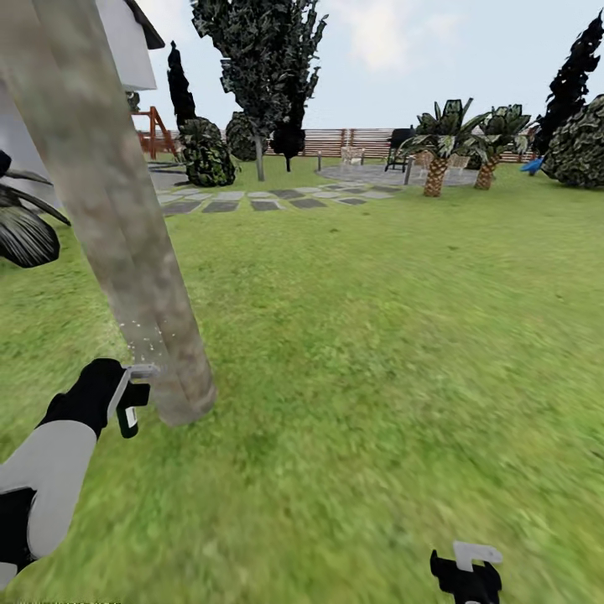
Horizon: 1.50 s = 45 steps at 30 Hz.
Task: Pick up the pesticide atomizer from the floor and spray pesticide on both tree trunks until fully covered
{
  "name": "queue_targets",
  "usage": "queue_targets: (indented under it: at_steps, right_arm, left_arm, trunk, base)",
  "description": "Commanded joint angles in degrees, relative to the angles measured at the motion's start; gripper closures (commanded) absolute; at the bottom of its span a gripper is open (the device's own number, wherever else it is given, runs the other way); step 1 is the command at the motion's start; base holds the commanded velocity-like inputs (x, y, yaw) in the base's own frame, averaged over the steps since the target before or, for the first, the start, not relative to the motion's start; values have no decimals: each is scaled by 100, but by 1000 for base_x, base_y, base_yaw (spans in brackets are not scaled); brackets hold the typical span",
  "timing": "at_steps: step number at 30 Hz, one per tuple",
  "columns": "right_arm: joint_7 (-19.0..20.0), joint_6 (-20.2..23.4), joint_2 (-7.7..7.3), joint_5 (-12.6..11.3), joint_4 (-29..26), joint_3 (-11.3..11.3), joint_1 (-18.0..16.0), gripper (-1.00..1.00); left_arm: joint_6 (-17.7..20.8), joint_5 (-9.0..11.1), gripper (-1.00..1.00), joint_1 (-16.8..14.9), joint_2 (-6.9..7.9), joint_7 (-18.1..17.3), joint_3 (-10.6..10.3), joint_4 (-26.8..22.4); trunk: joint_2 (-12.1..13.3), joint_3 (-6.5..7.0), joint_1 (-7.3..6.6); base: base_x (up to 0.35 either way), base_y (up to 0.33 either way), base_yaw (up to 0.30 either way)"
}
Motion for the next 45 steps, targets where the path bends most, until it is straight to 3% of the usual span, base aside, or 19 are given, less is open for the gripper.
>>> queue_targets:
  at_steps: [1, 15, 30, 34, 39, 41, 43, 44, 45]
  right_arm:
    - [-18, -22, -1, 60, 11, -45, -5, -100]
    - [-18, -22, -3, 60, 11, -45, -2, -100]
    - [-18, -22, -7, 60, 11, -45, -3, -100]
    - [-16, -22, -10, 60, 11, -45, -2, -100]
    - [-17, -22, -10, 60, 11, -45, -4, -100]
    - [-11, -22, -4, 64, 16, -45, -3, -100]
    - [-9, -22, 6, 68, 25, -38, -4, -100]
    - [-13, -24, 7, 69, 26, -37, -1, -100]
    - [-16, -27, 12, 69, 28, -37, -1, -100]
  left_arm:
    - [21, -68, 100, 0, -8, -45, 22, -6]
    - [17, -68, 100, 29, 11, -45, 17, -6]
    - [-39, -67, 100, 75, 33, -12, 42, 54]
    - [-61, -30, 100, 294, 48, -12, 76, 32]
    - [-83, -39, 100, 343, 45, -10, 93, 34]
    - [-98, -41, 100, 528, 68, -10, 140, 5]
    - [-129, -41, 100, 653, 203, -3, 171, 3]
    - [-346, -29, 100, 883, 334, 3, 267, 5]
    - [-633, -32, 100, 996, 360, 6, 494, 26]
  trunk:
    - [-2, -5, 1]
    - [-2, -5, 1]
    - [-2, -5, 1]
    - [-2, -5, 1]
    - [-2, -5, 1]
    - [-2, -5, 1]
    - [-2, -5, 1]
    - [-2, -5, 1]
    - [-2, -5, 1]
  base:
    - [162, -245, 275]
    - [33, -266, 49]
    - [123, -238, 219]
    - [238, -187, 3]
    - [224, -196, 0]
    - [192, -212, 0]
    - [188, -213, 51]
    - [209, -209, 225]
    - [226, -202, 255]
